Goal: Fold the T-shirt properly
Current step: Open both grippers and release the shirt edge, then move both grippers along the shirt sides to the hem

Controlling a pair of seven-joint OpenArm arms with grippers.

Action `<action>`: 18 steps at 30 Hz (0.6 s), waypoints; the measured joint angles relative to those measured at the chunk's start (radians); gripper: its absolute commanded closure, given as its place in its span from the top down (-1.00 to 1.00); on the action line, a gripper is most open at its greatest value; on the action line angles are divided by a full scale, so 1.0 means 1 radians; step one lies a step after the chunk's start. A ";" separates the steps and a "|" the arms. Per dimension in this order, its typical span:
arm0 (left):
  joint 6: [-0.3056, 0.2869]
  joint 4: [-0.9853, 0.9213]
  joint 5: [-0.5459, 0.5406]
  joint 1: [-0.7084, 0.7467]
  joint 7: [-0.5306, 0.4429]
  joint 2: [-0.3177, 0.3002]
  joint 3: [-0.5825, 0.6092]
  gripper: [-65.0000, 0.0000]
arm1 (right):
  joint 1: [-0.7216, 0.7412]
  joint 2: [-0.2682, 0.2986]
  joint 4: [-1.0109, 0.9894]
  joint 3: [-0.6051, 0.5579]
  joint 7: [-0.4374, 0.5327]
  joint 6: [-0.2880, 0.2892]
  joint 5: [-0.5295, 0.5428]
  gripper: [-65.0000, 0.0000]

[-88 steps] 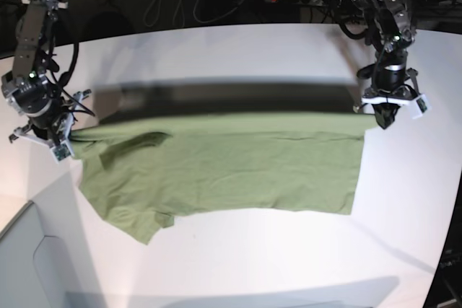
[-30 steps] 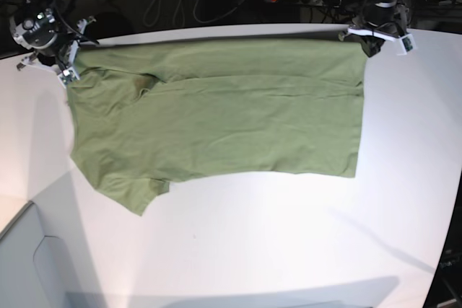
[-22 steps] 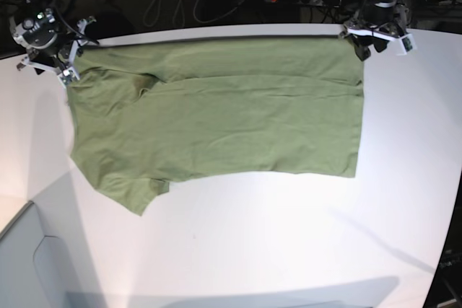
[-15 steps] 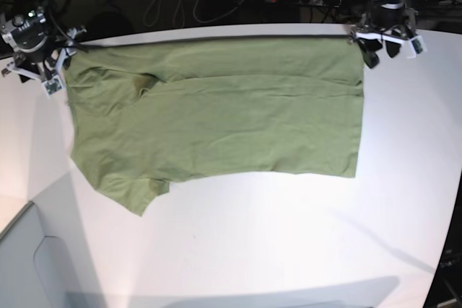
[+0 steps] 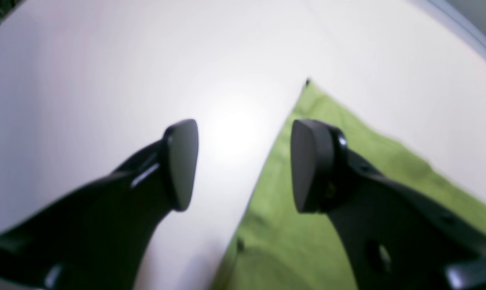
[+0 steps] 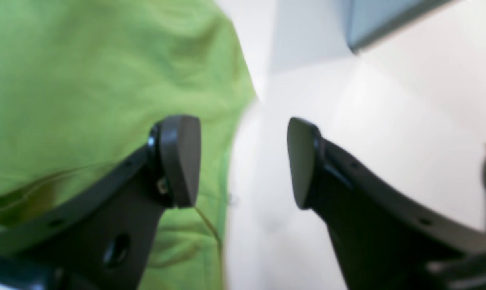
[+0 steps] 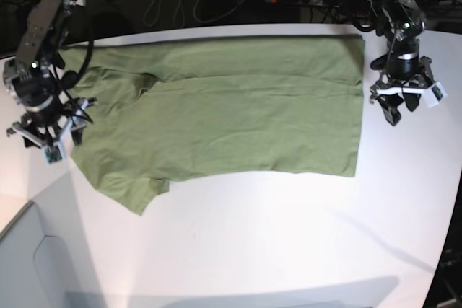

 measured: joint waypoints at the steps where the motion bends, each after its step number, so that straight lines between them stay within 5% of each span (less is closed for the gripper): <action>1: 0.001 -0.053 0.004 -0.034 0.001 0.000 0.000 0.08 | 0.029 -0.009 -0.031 0.000 -0.003 0.000 -0.004 0.01; 7: -0.002 -0.233 0.000 -0.188 0.008 -0.002 0.002 0.08 | 0.122 -0.020 -0.161 -0.021 -0.004 0.000 -0.012 0.01; 18: 0.011 -0.540 0.000 -0.400 -0.067 -0.153 0.183 0.08 | 0.140 -0.015 -0.187 -0.062 -0.002 0.000 -0.010 0.22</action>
